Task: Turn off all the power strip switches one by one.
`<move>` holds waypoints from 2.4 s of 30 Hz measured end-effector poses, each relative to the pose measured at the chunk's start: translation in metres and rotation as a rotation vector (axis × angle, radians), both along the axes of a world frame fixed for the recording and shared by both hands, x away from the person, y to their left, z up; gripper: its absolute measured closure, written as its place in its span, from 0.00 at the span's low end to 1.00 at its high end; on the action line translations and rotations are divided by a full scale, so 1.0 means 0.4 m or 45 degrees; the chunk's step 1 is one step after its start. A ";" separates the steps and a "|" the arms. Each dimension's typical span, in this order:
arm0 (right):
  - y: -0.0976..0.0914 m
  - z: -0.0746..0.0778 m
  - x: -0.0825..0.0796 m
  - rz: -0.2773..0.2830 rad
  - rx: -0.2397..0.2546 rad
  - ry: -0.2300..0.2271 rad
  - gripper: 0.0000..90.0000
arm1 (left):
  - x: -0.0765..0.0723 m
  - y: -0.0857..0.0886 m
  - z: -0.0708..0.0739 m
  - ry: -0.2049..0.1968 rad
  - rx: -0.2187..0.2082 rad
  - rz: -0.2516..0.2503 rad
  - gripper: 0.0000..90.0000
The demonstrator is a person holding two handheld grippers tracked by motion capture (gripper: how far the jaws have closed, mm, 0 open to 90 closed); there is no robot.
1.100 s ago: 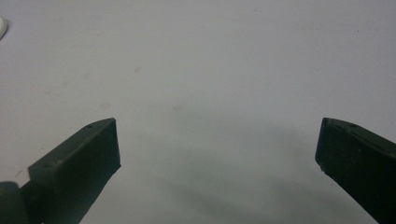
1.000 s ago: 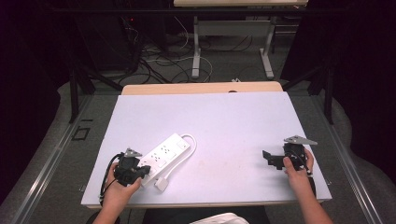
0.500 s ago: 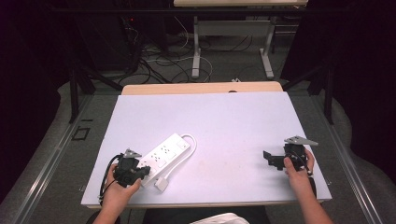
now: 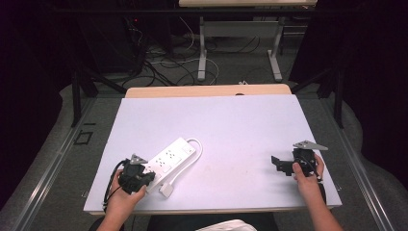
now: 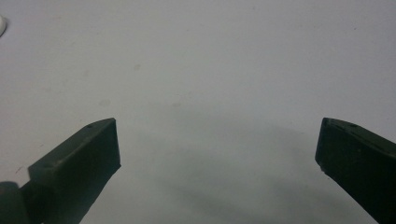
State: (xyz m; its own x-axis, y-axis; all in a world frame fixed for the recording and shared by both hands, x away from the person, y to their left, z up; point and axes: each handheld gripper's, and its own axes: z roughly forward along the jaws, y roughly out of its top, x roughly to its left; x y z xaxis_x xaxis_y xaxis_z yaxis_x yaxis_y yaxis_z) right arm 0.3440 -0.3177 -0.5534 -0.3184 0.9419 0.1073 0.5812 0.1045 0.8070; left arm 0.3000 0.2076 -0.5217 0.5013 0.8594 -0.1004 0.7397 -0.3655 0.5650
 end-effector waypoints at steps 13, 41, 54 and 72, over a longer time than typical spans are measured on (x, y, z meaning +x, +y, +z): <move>0.000 0.001 -0.001 0.009 -0.003 0.005 0.00 | 0.002 0.000 -0.001 -0.001 -0.021 0.014 1.00; -0.002 -0.001 -0.009 -0.008 0.002 0.015 0.00 | 0.078 0.044 0.024 -0.103 -0.140 0.103 0.89; -0.004 -0.004 -0.011 -0.012 0.005 0.019 0.00 | 0.112 0.091 0.016 -0.168 -0.191 0.161 0.73; -0.006 -0.003 -0.010 -0.001 -0.005 0.008 0.00 | 0.114 0.140 -0.007 -0.333 -0.070 0.159 0.48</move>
